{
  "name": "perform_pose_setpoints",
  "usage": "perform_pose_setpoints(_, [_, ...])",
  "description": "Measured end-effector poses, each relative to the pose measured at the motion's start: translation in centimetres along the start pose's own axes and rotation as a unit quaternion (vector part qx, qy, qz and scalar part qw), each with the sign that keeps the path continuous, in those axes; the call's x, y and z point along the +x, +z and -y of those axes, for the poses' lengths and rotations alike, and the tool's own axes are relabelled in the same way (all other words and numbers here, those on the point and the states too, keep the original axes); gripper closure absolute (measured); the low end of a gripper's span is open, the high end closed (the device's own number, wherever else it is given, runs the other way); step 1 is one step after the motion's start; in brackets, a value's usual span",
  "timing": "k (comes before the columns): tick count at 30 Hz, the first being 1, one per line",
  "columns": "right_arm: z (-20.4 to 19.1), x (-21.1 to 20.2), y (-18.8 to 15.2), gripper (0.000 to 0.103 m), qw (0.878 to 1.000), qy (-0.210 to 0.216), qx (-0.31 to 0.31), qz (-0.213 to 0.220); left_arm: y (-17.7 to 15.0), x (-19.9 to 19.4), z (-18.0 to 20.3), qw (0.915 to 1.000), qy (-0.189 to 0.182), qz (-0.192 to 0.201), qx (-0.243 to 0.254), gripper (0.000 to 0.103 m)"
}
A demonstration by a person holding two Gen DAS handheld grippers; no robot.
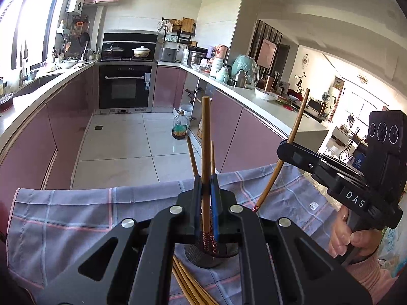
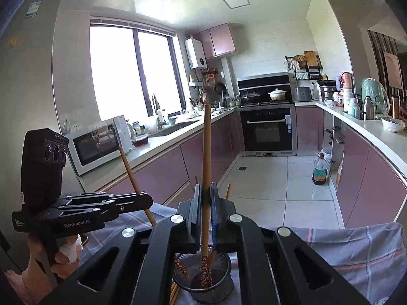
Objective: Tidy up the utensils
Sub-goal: 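Lower both held chopsticks into the mesh cup and open both tools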
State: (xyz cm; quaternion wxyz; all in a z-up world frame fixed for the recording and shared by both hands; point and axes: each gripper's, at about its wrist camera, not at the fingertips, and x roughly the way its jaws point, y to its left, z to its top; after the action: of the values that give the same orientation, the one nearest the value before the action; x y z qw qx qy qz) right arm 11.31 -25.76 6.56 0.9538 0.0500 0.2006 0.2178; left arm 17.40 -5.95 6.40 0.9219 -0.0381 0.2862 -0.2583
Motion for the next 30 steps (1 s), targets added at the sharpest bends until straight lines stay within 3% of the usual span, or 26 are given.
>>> perform_pose_setpoints(11, [0.2, 5.4, -2.9, 0.098, 0.992, -0.014, -0.002, -0.124, -1.0, 4.8, -0.9, 0.9977, 0.003, -0.067, 0.013, 0.096])
perform_pose_setpoints(20, [1.4, 6.5, -3.2, 0.095, 0.991, -0.023, 0.033, -0.129, -1.4, 7.4, -2.1, 0.9965, 0.018, -0.082, 0.000, 0.095])
perform_pose_setpoints(30, [1.1, 5.2, -4.0, 0.087, 0.993, -0.018, 0.038, -0.114, -3.3, 6.7, -3.4, 0.9965, 0.035, -0.074, -0.018, 0.091])
